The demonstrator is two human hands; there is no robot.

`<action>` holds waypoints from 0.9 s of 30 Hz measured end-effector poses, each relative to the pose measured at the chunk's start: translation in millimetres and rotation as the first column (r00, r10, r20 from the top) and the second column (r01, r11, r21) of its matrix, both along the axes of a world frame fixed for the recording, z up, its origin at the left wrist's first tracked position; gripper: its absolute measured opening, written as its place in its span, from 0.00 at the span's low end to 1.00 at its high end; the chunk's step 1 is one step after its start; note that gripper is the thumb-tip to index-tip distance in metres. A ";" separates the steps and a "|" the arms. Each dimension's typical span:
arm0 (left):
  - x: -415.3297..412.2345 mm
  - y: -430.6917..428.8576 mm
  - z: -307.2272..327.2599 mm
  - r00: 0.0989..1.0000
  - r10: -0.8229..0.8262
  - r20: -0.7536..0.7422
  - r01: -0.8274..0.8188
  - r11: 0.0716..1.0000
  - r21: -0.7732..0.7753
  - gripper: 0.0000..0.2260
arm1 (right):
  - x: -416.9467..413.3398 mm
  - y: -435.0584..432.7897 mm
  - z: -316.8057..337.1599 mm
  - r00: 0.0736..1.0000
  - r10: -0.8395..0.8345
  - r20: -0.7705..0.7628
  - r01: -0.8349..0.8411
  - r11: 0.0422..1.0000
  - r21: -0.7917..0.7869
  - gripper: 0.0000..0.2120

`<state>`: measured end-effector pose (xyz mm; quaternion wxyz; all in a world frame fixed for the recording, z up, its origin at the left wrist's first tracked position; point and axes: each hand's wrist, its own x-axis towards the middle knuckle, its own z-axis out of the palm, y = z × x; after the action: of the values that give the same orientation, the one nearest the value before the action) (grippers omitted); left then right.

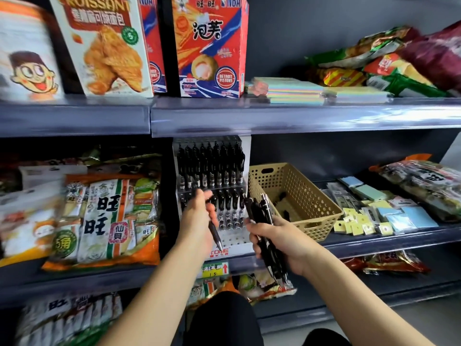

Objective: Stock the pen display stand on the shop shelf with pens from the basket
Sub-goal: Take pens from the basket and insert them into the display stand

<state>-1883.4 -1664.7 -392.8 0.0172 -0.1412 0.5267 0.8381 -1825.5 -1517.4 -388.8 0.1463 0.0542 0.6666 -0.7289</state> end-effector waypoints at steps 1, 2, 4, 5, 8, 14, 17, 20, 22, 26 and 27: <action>9.8 -0.3 -4.5 0.995 -0.061 0.075 0.057 0.997 0.045 0.15 | -1.4 -4.9 0.8 1.000 -0.019 0.002 0.019 1.000 0.001 0.04; 19.4 -0.6 -7.9 0.983 -0.125 0.135 0.111 0.988 0.109 0.16 | -3.4 -11.1 0.9 0.999 -0.034 0.002 0.034 0.999 0.012 0.05; 35.5 -0.1 -12.1 0.945 -0.262 0.196 0.214 0.948 0.236 0.18 | -7.9 -24.2 0.0 0.999 -0.047 -0.026 0.049 0.996 0.073 0.07; 40.3 0.4 -14.7 0.923 -0.326 0.204 0.264 0.923 0.280 0.19 | -11.0 -30.9 -2.2 0.998 -0.039 -0.054 0.046 0.991 0.126 0.09; 42.9 -1.4 -24.9 0.879 -0.436 0.193 0.338 0.856 0.391 0.31 | -20.2 -49.4 -11.8 0.988 0.043 -0.149 0.031 0.888 0.460 0.16; 45.1 -12.1 -42.9 0.917 -0.391 0.074 0.300 0.803 0.515 0.32 | -25.5 -79.3 -20.4 0.950 0.290 -0.113 -0.042 0.478 0.877 0.19; 40.7 -21.0 -53.5 0.923 -0.370 0.105 0.273 0.823 0.499 0.25 | -18.7 -94.9 -23.6 0.921 0.383 -0.071 -0.060 0.320 0.946 0.24; 41.8 -29.7 -61.3 0.951 -0.302 0.060 0.228 0.821 0.523 0.22 | -14.4 -104.7 -23.0 0.889 0.448 -0.092 -0.054 0.303 0.951 0.20; 42.5 -33.6 -65.8 0.960 -0.274 0.052 0.200 0.808 0.555 0.22 | -14.2 -106.3 -19.9 0.880 0.468 -0.081 -0.083 0.320 0.944 0.18; 33.9 -39.3 -64.3 0.973 -0.188 0.136 0.097 0.861 0.500 0.18 | -16.6 -99.4 -12.5 0.856 0.502 -0.123 -0.154 0.475 0.866 0.25; 32.4 -40.3 -62.9 0.973 -0.178 0.145 0.086 0.869 0.487 0.17 | -16.1 -96.4 -11.4 0.840 0.521 -0.154 -0.165 0.514 0.842 0.26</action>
<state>-1851.0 -1704.9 -455.7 0.1579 -0.1733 0.3083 0.9219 -1841.6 -1613.8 -400.2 0.1151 -0.1675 0.9323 -0.2992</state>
